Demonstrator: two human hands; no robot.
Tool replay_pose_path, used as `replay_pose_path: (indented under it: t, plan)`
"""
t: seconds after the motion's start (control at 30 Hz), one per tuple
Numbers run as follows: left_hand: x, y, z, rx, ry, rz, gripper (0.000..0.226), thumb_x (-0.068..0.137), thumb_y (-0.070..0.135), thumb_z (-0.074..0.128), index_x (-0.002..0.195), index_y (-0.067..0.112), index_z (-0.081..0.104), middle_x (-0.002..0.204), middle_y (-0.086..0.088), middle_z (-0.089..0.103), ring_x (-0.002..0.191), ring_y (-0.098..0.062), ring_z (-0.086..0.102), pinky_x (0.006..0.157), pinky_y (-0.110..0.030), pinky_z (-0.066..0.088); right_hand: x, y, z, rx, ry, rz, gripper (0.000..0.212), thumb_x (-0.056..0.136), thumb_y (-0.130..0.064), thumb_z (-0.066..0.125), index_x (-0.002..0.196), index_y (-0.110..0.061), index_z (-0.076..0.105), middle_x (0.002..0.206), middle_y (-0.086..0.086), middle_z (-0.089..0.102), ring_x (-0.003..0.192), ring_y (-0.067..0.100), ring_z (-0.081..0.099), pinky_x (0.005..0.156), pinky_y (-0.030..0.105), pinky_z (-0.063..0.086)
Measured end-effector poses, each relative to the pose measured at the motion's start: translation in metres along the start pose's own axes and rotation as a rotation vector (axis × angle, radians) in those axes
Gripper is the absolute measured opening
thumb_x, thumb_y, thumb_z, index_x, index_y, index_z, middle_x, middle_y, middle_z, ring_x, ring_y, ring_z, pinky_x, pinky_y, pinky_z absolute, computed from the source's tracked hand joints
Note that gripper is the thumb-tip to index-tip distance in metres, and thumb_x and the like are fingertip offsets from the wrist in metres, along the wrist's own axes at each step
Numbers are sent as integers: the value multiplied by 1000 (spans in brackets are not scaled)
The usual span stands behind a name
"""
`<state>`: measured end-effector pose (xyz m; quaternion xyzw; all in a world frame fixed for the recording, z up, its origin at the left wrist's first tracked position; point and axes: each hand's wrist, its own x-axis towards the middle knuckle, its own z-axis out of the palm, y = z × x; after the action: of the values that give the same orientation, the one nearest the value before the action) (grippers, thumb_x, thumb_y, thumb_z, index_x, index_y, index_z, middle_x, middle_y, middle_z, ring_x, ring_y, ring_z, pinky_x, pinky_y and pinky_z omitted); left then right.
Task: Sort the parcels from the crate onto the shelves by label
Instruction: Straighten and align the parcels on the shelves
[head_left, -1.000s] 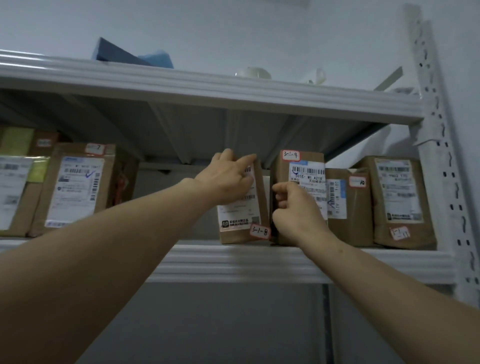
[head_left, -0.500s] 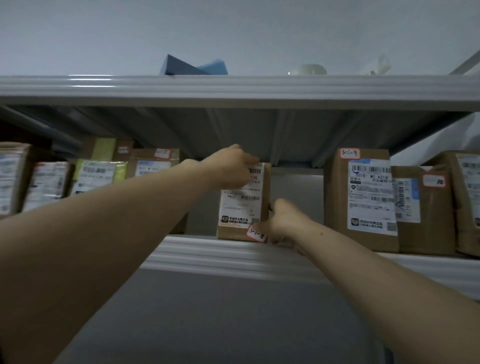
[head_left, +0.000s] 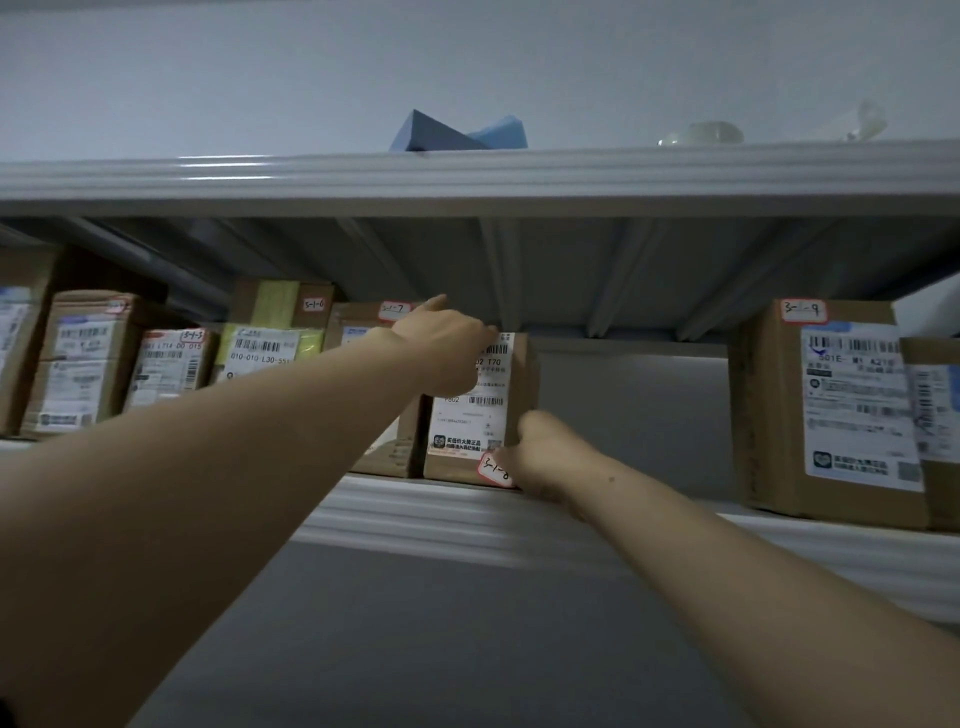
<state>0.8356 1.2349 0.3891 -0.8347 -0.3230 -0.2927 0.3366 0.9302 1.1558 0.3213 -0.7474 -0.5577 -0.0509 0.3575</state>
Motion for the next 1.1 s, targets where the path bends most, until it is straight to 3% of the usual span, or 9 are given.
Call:
replay_pose_path:
  t: [0.1, 0.3, 0.47, 0.6, 0.73, 0.8, 0.9, 1.03, 1.1]
  plan:
    - [4, -8, 6, 27, 38, 27, 62, 85, 4, 46, 144, 22, 39, 142, -1, 49, 136, -22, 38, 120, -40, 11, 2, -2, 3, -14, -3, 1, 4, 97, -14, 48, 98, -12, 52, 99, 9, 54, 96, 24, 53, 73, 24, 35]
    - [4, -6, 7, 14, 103, 5, 46, 88, 10, 48, 133, 20, 52, 131, -2, 55, 127, -25, 42, 107, -35, 31, 4, -2, 4, -78, -19, -10, 29, 97, -13, 47, 125, -3, 52, 127, 14, 55, 112, 27, 55, 74, 21, 34]
    - [7, -2, 4, -25, 84, -53, 33, 89, 16, 47, 119, 20, 61, 115, -2, 60, 114, -22, 45, 92, -34, 41, 0, 1, -1, -124, -43, -49, 30, 97, -10, 47, 126, -3, 53, 128, 14, 56, 116, 29, 54, 74, 25, 39]
    - [3, 12, -5, 18, 142, -104, 39, 91, 24, 49, 129, 20, 56, 132, -4, 53, 127, -25, 39, 103, -36, 33, -18, 18, -10, -127, 100, -105, 18, 94, -11, 47, 112, -9, 47, 122, 12, 55, 112, 30, 53, 81, 29, 41]
    - [12, 60, -19, -384, 325, -129, 44, 90, 23, 52, 133, 12, 52, 135, -11, 50, 127, -30, 42, 101, -41, 40, -39, 47, -45, -40, 376, -152, 41, 85, 0, 44, 122, -15, 52, 122, 6, 60, 115, 25, 55, 94, 38, 47]
    - [24, 97, -26, -752, 290, -184, 43, 90, 26, 55, 128, 7, 54, 128, -13, 55, 116, -29, 51, 95, -38, 45, -49, 64, -65, 71, 528, -156, 40, 81, 4, 45, 108, -20, 61, 110, -1, 65, 108, 20, 59, 93, 39, 48]
    - [43, 150, -32, -1272, 63, -288, 50, 84, 34, 64, 123, 3, 55, 122, -15, 58, 102, -26, 55, 76, -29, 42, -67, 90, -94, 145, 699, -147, 32, 78, 7, 48, 88, -22, 57, 90, -7, 59, 95, 17, 57, 86, 41, 50]
    - [49, 196, -36, -1623, -333, -350, 82, 74, 48, 73, 139, 13, 38, 132, -12, 47, 109, -26, 48, 85, -36, 38, -81, 130, -121, 60, 827, -29, 41, 80, 2, 57, 114, -21, 50, 118, -1, 48, 111, 17, 48, 92, 38, 49]
    - [50, 213, -33, -1671, -387, -362, 74, 78, 46, 71, 138, 15, 39, 128, -11, 47, 107, -26, 47, 89, -40, 41, -81, 147, -133, -26, 830, 128, 49, 83, -8, 59, 128, -18, 44, 131, 7, 43, 119, 24, 45, 99, 43, 45]
